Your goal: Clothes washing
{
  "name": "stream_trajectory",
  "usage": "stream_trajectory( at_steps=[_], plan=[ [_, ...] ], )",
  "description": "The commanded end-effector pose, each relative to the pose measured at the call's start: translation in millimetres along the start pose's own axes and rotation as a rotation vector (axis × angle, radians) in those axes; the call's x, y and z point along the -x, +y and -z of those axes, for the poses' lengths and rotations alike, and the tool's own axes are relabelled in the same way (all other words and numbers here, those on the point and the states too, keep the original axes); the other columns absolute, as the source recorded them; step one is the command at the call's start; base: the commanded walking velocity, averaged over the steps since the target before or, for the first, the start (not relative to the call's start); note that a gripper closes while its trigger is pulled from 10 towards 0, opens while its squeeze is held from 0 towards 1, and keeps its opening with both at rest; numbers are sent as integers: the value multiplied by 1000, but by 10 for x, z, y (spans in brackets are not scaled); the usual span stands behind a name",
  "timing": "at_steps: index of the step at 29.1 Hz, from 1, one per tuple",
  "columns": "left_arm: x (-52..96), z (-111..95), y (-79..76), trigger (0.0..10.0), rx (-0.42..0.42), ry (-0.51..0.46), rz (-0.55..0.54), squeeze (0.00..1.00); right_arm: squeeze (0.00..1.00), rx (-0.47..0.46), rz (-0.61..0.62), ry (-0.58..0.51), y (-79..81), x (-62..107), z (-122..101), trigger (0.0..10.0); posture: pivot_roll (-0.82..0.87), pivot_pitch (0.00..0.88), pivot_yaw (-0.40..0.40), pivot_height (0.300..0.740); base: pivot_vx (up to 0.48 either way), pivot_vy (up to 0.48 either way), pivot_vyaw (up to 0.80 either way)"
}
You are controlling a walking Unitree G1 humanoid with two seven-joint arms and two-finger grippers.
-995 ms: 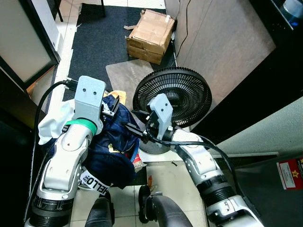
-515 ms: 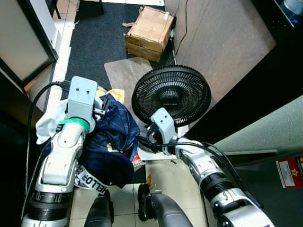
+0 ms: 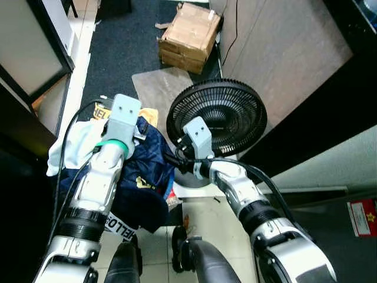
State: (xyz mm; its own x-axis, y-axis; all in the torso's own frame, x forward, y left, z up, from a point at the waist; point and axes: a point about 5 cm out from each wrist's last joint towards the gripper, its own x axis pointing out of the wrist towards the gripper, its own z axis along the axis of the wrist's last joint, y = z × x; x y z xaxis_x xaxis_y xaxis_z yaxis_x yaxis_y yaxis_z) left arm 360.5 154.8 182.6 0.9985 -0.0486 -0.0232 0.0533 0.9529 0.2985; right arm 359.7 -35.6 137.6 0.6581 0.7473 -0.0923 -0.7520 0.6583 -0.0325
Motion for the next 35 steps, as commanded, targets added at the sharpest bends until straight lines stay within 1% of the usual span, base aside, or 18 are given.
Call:
stream_trajectory(
  at_steps=[1, 3, 5, 8, 11, 12, 14, 16, 17, 20, 21, 22, 24, 27, 29, 32, 34, 35],
  plan=[
    [7, 78, -74, 10000, 4, 27, 19, 0, 0, -26, -8, 22, 26, 20, 100, 10000, -18, 349, -69, 740, 0, 0, 0],
    [33, 59, -101, 10000, 31, 22, 43, 0, 0, -29, -33, 5, 39, 26, 76, 10000, -18, 350, -69, 740, 0, 0, 0],
    [73, 35, -84, 10000, 47, 10, 53, 0, 0, -32, -84, -34, 47, 65, 18, 10000, -16, 349, -69, 740, 0, 0, 0],
    [109, 5, -12, 10000, 70, -6, 39, 0, 0, -52, -139, -81, 125, 65, -59, 10000, -22, 344, -71, 740, 0, 0, 0],
    [143, -21, 87, 10000, 82, -23, 10, 0, 0, -34, -161, -88, 247, -23, -84, 10000, -11, 338, -76, 740, 0, 0, 0],
    [143, -21, 87, 10000, 82, -23, 10, 0, 0, -34, -161, -88, 247, -23, -84, 10000, -11, 338, -76, 740, 0, 0, 0],
    [178, -42, 167, 10000, 82, -36, -15, 0, 0, -22, -152, -67, 307, -101, -49, 10000, 10, 335, -82, 740, 0, 0, 0],
    [224, -62, 249, 10000, 75, -46, -41, 0, 0, -38, -132, -33, 346, -151, 25, 10000, 27, 334, -87, 740, 0, 0, 0],
    [224, -62, 249, 10000, 75, -46, -41, 0, 0, -38, -132, -33, 346, -151, 25, 10000, 27, 334, -87, 740, 0, 0, 0],
    [295, -94, 381, 10000, 65, -53, -83, 0, 0, -46, -106, 42, 398, -165, 180, 10000, 67, 338, -108, 740, 0, 0, 0],
    [295, -94, 381, 10000, 65, -53, -83, 0, 0, -46, -106, 42, 398, -165, 180, 10000, 67, 338, -108, 740, 0, 0, 0],
    [326, -105, 442, 10000, 63, -54, -104, 0, 0, -43, -106, 73, 432, -170, 238, 10000, 83, 340, -117, 740, 0, 0, 0],
    [365, -115, 507, 10000, 60, -55, -129, 0, 0, -39, -112, 109, 476, -173, 304, 10000, 93, 342, -125, 740, 0, 0, 0],
    [386, -114, 529, 10000, 58, -55, -136, 0, 0, -40, -122, 131, 501, -171, 344, 10000, 93, 342, -128, 740, 0, 0, 0],
    [422, -105, 549, 10000, 57, -52, -149, 0, 0, -20, -129, 185, 527, -143, 450, 10000, 107, 342, -139, 740, 0, 0, 0],
    [453, -90, 568, 10000, 58, -46, -166, 0, 0, 28, -117, 264, 515, -79, 604, 10000, 110, 345, -143, 740, 0, 0, 0],
    [457, -88, 573, 10000, 58, -46, -170, 0, 0, 39, -114, 276, 509, -66, 627, 10000, 111, 345, -144, 740, 0, 0, 0],
    [463, -87, 578, 10000, 58, -44, -173, 0, 0, 39, -113, 281, 505, -61, 640, 9765, 111, 344, -144, 740, 0, 0, 0]
  ],
)
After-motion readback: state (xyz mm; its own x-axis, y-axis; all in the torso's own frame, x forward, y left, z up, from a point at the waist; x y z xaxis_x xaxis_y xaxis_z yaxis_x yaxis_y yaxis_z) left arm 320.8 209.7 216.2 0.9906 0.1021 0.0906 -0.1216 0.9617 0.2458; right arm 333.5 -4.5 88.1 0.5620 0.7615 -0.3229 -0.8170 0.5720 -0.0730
